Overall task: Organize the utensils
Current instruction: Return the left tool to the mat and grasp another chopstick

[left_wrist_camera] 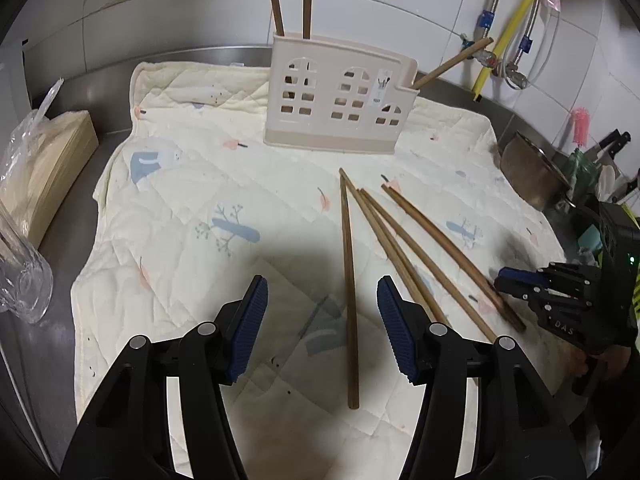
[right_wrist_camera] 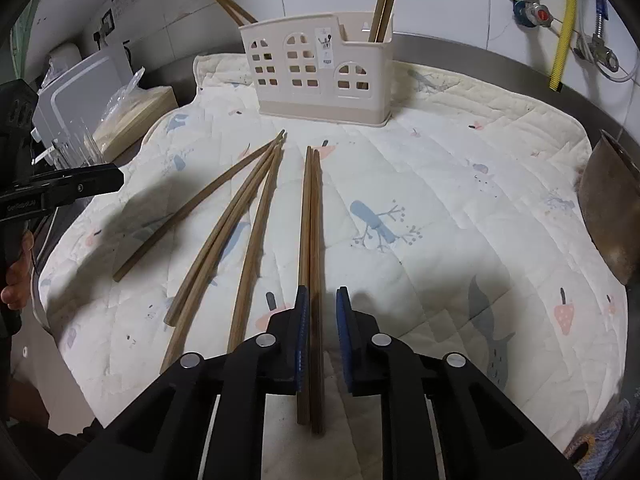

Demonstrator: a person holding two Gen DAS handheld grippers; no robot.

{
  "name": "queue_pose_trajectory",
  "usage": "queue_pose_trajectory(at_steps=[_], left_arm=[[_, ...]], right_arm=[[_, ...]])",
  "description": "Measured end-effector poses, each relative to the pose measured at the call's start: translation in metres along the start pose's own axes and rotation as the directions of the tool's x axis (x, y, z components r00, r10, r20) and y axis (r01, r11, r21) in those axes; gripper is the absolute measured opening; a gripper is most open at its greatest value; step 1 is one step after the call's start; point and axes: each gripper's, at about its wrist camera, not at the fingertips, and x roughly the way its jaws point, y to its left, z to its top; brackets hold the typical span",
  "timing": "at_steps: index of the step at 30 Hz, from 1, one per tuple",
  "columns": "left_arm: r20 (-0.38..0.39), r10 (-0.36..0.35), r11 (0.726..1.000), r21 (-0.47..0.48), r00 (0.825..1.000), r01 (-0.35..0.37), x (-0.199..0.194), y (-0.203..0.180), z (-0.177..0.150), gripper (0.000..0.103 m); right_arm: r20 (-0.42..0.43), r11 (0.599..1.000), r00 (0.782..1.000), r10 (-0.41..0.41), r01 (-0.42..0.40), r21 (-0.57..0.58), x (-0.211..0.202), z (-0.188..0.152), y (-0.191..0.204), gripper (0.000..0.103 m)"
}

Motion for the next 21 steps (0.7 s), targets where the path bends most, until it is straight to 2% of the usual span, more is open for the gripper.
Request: queue_pose_trajectory(at_steps=[21], left_arm=[[-0.074,-0.042,0.998,0.038,0.996,0.045,0.020,-0.016,-0.023,0.054]], right_arm=[[-0.025,0.999,1.000,-0.014,0.013,-0.031,0.013,0.001,0.001,0.010]])
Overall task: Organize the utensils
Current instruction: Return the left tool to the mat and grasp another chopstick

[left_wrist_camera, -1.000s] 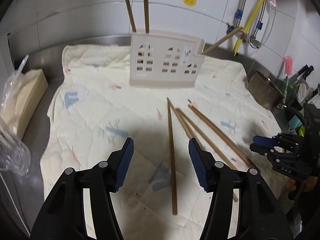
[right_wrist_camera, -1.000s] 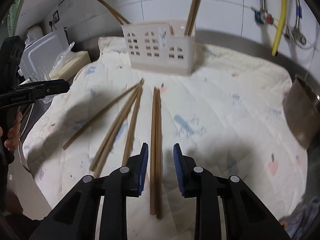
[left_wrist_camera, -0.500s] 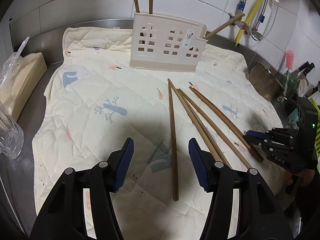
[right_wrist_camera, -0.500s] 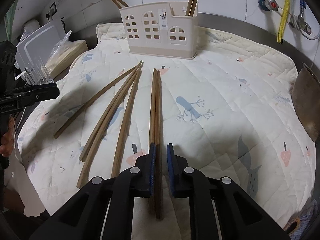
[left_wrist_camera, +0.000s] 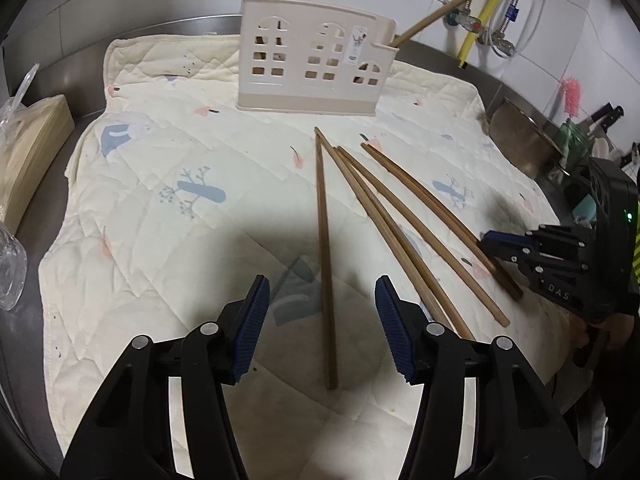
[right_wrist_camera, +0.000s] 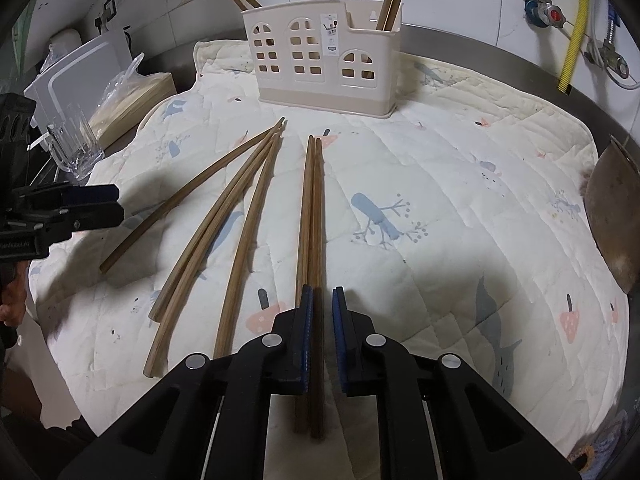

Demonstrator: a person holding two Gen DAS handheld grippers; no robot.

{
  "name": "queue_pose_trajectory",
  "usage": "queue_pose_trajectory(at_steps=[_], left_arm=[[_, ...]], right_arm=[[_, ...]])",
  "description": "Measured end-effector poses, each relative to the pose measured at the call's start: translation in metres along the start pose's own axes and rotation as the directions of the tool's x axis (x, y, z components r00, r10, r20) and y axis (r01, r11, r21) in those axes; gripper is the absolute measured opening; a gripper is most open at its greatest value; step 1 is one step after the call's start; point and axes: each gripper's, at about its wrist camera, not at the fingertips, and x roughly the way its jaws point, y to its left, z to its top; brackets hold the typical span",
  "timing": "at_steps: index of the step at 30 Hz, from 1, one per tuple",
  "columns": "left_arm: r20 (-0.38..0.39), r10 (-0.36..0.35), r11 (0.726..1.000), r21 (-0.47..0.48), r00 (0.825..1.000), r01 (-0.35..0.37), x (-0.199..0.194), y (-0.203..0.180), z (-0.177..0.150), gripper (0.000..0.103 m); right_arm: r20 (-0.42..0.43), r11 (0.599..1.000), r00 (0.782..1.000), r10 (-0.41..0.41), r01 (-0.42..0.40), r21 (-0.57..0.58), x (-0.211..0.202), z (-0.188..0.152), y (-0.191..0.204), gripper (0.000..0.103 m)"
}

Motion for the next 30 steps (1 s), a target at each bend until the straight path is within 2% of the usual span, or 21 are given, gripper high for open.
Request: queue_pose_trajectory(at_steps=[2,6,16,21,25,30], left_arm=[[-0.005,-0.002,1.000,0.005,1.000,0.002,0.002,-0.002,-0.001,0.051],[-0.012,-0.004,1.000,0.012,1.000,0.005,0.006,-0.005,0.000,0.044],[-0.040,0.037,0.999,0.030,0.999,-0.036,0.031,-0.010,0.003,0.025],[-0.035,0.043,0.999,0.017,0.998,-0.042,0.036,-0.006,0.003,0.019],[-0.037,0.062,0.997,0.041,0.997,-0.060,0.038,-0.010,0.004,0.006],[-0.022,0.053,0.998,0.044,0.998,-0.051,0.030,-0.012,0.008,0.006]], right_arm=[[-0.007,1.000,1.000,0.013,-0.013,-0.002,0.002,-0.001,0.001,0.009],[-0.006,0.998,0.999,-0.036,0.036,-0.055,0.006,-0.005,0.010,0.009],[0.005,1.000,1.000,-0.019,0.019,-0.017,0.001,-0.009,0.004,0.009],[0.014,1.000,1.000,-0.014,0.014,-0.005,-0.001,-0.012,0.003,0.008],[0.017,1.000,1.000,-0.019,0.019,-0.005,-0.002,-0.012,0.004,0.007],[0.027,1.000,0.999,-0.021,0.021,-0.001,-0.007,-0.012,0.005,0.007]])
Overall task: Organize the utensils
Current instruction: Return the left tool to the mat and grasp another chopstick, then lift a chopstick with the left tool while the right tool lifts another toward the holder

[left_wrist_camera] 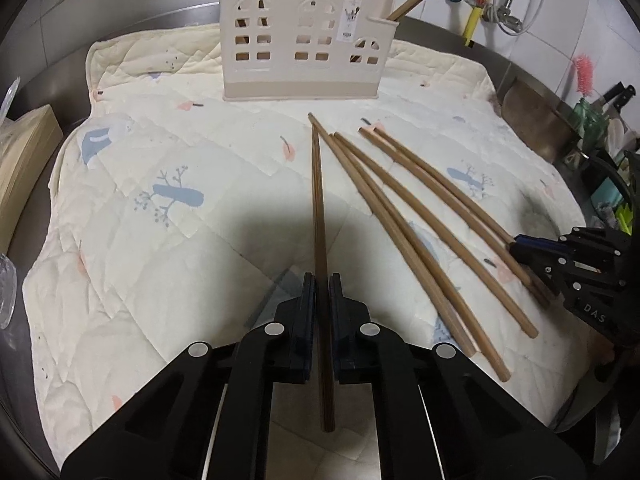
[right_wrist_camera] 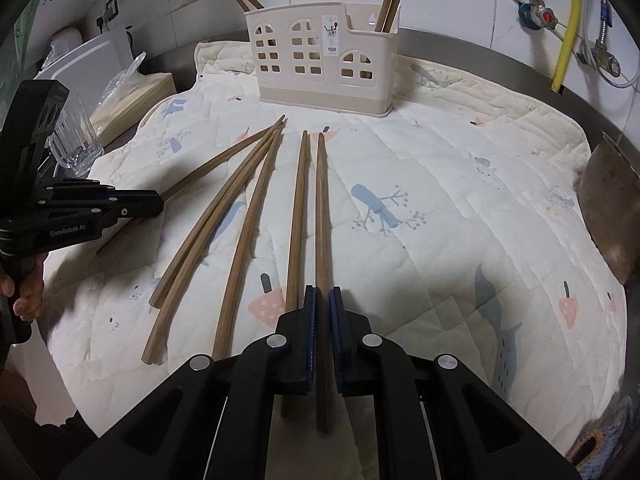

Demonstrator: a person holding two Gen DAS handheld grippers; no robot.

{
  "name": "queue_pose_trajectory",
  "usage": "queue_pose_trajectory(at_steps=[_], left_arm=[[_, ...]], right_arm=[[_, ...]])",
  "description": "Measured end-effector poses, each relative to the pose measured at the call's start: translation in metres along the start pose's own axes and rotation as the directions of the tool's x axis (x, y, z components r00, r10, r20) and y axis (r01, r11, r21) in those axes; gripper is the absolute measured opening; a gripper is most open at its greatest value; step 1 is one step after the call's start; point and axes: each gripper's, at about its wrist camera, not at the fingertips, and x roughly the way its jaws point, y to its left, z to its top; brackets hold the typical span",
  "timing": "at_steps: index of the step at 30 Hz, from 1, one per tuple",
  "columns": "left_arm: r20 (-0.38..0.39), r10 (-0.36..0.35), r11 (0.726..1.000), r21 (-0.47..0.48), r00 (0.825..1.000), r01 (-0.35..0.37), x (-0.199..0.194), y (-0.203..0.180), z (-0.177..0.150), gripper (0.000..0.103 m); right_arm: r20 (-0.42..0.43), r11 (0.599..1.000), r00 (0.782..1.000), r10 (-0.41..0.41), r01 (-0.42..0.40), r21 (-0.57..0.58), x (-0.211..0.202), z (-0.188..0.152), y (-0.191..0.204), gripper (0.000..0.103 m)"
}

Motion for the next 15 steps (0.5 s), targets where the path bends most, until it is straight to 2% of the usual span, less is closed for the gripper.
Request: queue_pose_trajectory(at_steps=[7,15], left_arm=[[0.050,-0.006,1.000,0.011,0.999,0.005,-0.024,0.001,0.012,0.006],[0.144,-0.011,0.999,0.051,0.989,0.003,-0.057,-0.002,0.044,0.006]], right_arm=[[0.062,1.000,0.998,-0.007,0.007,-0.003,-0.022,0.010,0.001,0.007],[0.163,1.000,0.987,-0.013,0.017,-0.024,-0.049,0.039,0.005,0.007]])
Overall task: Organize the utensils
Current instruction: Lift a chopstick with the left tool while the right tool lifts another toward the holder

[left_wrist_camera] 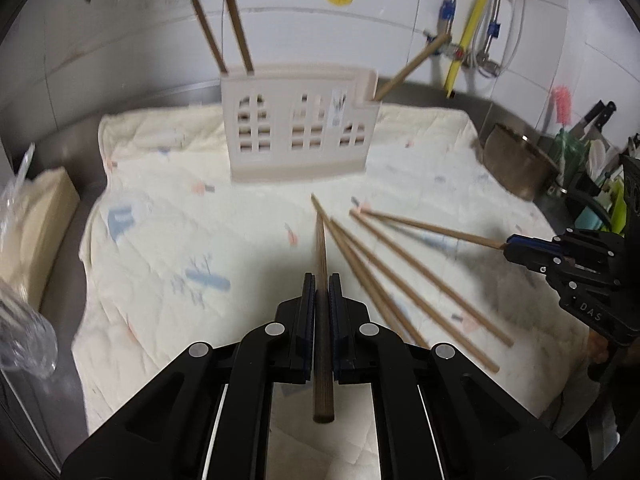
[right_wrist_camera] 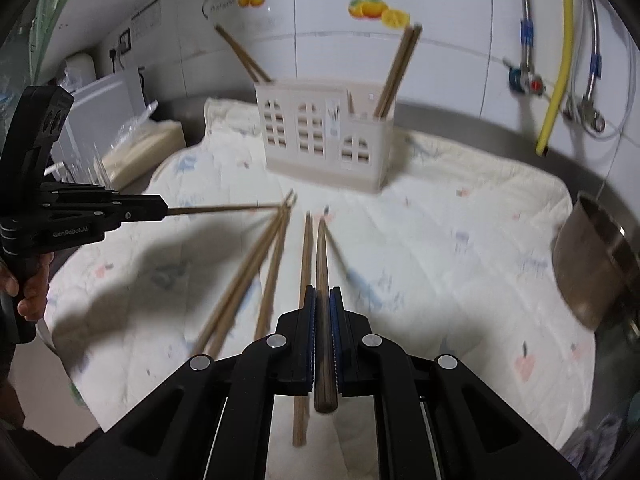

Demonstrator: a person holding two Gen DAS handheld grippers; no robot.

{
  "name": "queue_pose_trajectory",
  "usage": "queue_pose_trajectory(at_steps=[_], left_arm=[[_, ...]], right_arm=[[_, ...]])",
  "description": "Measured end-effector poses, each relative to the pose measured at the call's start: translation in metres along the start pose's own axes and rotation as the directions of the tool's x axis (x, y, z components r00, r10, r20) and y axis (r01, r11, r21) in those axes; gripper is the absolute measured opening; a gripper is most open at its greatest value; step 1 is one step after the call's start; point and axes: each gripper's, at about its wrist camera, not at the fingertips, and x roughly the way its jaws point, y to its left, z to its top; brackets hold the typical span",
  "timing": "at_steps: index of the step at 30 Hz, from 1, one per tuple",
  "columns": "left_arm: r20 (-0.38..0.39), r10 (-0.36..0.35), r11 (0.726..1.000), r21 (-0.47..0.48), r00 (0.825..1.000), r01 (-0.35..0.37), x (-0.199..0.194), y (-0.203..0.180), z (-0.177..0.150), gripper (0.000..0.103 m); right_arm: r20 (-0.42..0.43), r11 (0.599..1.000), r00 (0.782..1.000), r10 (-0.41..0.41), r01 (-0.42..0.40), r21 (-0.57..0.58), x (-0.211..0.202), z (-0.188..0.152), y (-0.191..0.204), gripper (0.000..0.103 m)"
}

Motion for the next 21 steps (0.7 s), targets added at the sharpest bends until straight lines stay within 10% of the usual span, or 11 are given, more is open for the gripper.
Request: queue_pose_trajectory(at_steps=[21], left_arm=[[0.090,-0.032,0.996,0.083,0.995,0.025,-0.023,-0.002,0.077,0.005]], right_arm=[[0.147,0.997,0.988,0.046,-0.035,-0.075,-0.029,0.115,0.002,0.006]])
